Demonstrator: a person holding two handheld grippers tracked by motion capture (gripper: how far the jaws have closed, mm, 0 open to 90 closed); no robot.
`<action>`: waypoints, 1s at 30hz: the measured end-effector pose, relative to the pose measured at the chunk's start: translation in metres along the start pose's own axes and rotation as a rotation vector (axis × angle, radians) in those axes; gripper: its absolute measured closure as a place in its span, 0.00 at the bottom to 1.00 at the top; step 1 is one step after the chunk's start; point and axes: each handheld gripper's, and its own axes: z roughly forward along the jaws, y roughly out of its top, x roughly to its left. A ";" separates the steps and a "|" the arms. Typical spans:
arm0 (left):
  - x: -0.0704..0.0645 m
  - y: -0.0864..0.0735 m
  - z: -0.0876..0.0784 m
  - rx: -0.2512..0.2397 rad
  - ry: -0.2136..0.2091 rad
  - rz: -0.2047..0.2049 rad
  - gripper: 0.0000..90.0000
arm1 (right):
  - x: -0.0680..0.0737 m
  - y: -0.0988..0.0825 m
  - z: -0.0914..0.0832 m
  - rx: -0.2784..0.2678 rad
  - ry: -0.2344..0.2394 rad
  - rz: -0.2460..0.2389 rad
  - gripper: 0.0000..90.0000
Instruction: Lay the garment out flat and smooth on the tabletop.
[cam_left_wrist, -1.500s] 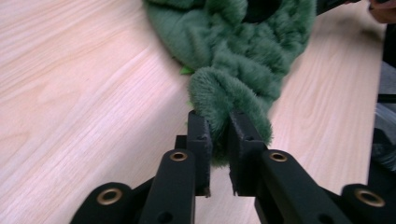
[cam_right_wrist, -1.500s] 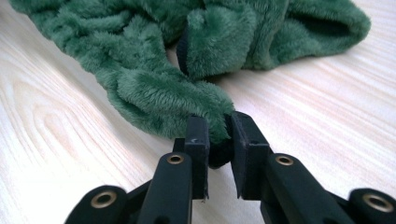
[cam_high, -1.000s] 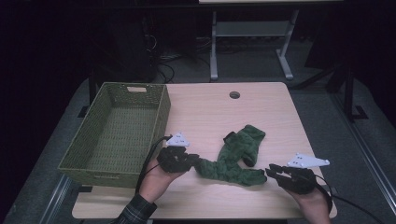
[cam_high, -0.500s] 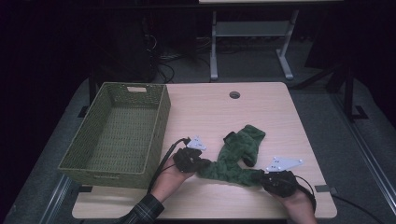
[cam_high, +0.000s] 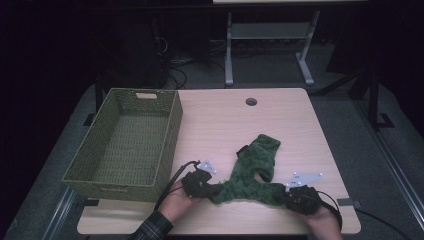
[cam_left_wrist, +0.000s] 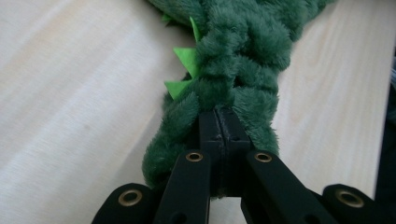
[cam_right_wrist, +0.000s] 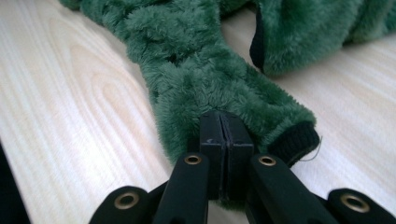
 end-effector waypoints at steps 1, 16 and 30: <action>-0.002 -0.002 0.000 0.000 -0.004 0.003 1.00 | 0.001 -0.002 -0.001 -0.003 0.005 0.003 0.98; 0.001 0.024 -0.024 -0.115 0.027 0.040 0.68 | -0.002 0.008 -0.017 -0.103 -0.009 0.010 0.82; 0.032 0.087 -0.008 -0.183 0.044 0.095 0.62 | -0.017 0.019 -0.005 -0.086 -0.041 0.053 0.71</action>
